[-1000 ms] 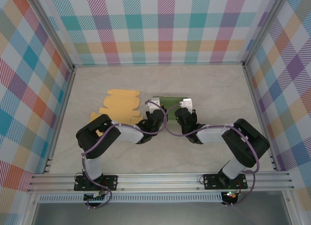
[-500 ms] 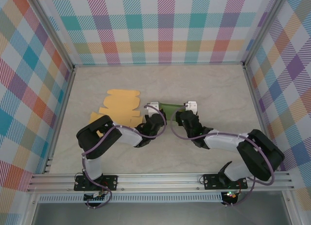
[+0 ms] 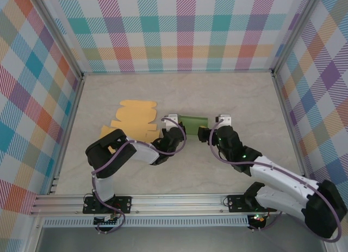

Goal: Fold the paper box

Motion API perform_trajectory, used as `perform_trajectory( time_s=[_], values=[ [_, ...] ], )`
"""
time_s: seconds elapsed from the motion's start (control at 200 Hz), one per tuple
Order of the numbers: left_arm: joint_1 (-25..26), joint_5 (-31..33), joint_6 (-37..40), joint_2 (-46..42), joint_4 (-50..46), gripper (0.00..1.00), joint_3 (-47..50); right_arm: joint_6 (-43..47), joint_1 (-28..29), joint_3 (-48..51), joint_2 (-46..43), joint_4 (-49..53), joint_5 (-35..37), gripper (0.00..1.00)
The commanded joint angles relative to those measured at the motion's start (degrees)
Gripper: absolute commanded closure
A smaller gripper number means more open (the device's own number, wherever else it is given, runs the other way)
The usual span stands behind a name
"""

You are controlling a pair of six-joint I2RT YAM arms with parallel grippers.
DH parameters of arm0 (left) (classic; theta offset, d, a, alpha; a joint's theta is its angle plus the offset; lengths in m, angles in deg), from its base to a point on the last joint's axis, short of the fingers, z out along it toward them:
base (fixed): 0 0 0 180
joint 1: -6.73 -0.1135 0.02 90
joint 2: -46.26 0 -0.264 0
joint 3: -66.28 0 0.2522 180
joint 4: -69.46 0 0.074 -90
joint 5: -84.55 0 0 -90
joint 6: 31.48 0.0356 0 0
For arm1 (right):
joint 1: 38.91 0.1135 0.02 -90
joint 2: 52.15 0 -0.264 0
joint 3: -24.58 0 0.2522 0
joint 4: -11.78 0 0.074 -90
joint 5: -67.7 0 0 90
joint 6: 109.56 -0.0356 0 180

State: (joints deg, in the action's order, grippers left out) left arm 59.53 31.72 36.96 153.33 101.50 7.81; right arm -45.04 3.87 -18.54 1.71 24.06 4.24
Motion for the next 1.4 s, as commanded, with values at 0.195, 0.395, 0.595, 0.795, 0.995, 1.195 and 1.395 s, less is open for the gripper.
perform_trajectory(
  time_s=[0.195, 0.395, 0.595, 0.795, 0.995, 1.195, 1.395],
  values=[
    [2.72, 1.31, 2.93, -0.18, -3.18, 1.0, -0.05, 0.98, -2.49, -15.12, 2.7, 15.65, -2.91, 0.09],
    [3.45, 1.84, 3.22, -1.98, -4.08, 0.91, 1.09, 0.72, -7.96, -22.48, 12.87, 19.64, -5.43, 0.09],
    [4.03, 2.35, 2.92, -3.17, -4.61, 0.84, 2.79, -0.93, -10.72, -22.88, 19.04, 19.68, -8.83, 0.09],
    [5.24, 2.27, 1.54, -4.59, -5.87, 0.75, 4.53, -2.44, -11.55, -19.41, 21.62, 16.91, -10.7, 0.09],
    [8.4, 3.78, 0.47, -9.42, -9.19, 0.66, 7.45, -3.26, -11.76, -17.15, 22.68, 14.91, -11.31, 0.09],
    [9.96, 6.49, -6.08, -19.99, -17.7, 0.58, 12.04, -4.14, -11.77, -13.46, 23.21, 12.34, -11.78, 0.08],
    [9.96, 9.78, -13.7, -32.0, -31.3, 0.49, 14.24, -4.45, -11.81, -10.03, 24.85, 10.08, -12.44, 0.08]
  ],
)
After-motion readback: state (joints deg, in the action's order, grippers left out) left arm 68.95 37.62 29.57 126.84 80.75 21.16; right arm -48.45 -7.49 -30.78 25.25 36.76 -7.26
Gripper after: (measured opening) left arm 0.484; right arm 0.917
